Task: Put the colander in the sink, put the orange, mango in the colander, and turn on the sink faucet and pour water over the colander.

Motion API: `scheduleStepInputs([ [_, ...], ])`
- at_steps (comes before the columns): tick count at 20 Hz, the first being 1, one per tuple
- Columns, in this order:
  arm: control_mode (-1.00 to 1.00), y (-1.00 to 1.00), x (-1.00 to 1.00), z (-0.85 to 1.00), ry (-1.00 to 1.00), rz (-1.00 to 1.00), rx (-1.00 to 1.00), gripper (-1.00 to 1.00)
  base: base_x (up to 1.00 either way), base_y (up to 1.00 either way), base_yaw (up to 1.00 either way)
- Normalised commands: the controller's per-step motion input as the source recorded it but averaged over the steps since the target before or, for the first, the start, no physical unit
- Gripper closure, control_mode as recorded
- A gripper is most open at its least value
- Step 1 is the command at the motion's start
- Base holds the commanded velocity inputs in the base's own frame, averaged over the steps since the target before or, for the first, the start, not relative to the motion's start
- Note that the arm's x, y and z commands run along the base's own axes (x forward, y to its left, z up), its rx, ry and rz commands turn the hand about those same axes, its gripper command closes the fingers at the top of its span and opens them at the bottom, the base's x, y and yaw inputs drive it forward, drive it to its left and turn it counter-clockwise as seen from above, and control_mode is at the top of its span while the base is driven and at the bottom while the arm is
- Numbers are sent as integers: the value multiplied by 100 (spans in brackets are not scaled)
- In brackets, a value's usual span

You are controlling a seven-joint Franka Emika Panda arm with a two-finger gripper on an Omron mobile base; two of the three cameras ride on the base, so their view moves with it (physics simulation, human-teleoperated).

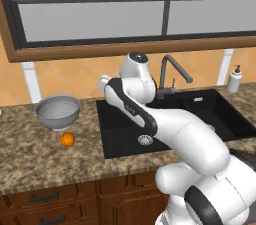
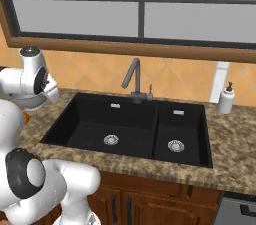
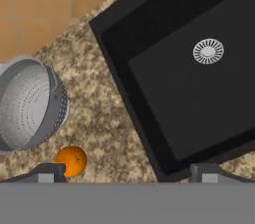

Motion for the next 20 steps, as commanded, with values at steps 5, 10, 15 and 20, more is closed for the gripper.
scheduleStepInputs([
  [5, -100, 51, 57, -18, 10, -5, 9, -100, 0, 0, 0],
  [10, -100, 51, 39, -24, 14, 0, 14, -100, 0, 0, 0],
  [15, -100, 52, 36, -24, 0, 0, 1, -100, 0, 0, 0],
  [20, -100, 50, 30, -23, 0, 0, 0, -100, 0, 0, 0],
])
